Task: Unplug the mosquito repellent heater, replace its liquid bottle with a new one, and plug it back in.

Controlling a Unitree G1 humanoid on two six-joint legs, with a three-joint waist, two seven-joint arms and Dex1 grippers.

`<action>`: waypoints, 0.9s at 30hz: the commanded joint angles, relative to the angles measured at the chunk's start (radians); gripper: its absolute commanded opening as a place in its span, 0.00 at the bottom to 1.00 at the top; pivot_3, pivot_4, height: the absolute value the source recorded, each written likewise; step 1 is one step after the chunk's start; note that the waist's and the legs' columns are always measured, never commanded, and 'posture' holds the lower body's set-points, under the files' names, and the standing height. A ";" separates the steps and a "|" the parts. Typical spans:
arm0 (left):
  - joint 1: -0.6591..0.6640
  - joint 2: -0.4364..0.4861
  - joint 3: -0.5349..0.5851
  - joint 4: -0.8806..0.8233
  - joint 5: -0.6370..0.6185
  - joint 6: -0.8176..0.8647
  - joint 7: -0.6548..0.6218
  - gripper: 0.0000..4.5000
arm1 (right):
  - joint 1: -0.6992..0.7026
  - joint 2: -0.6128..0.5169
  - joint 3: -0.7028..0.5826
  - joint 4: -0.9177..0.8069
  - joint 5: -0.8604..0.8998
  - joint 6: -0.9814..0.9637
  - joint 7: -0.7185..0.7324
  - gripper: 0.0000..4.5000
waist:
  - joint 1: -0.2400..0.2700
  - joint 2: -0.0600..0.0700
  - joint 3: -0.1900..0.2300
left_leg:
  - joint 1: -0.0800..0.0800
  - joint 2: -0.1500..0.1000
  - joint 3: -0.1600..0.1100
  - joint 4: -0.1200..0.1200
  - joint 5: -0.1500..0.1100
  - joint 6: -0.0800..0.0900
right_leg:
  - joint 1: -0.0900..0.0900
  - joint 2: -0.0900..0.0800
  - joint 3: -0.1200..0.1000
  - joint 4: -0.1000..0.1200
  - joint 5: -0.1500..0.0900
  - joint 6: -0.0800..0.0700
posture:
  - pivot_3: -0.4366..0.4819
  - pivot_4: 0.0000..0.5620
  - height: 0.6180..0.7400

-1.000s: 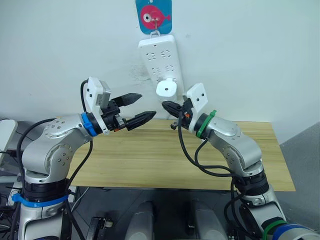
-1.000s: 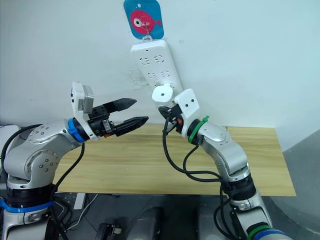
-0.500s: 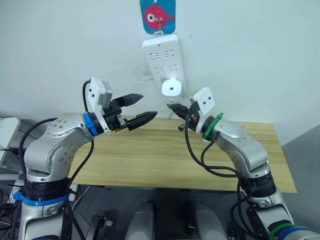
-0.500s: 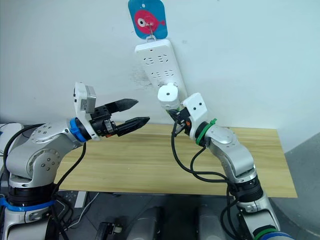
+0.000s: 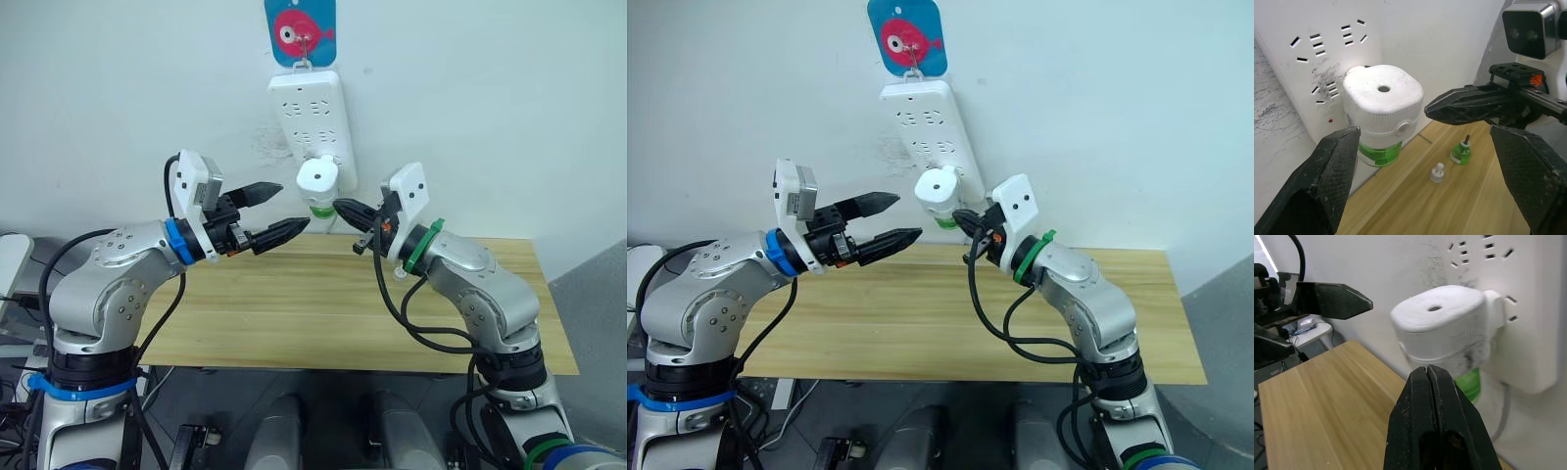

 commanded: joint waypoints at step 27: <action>0.007 0.019 0.021 -0.035 -0.022 -0.007 -0.004 1.00 | -0.040 0.080 0.011 0.035 -0.064 -0.057 -0.083 0.00 | 0.000 0.000 0.000 | 0.000 0.000 0.000 -0.002 0.000 -0.001 | 0.000 0.000 0.000 -0.002 0.000 0.000 | 0.55 0.42 1.00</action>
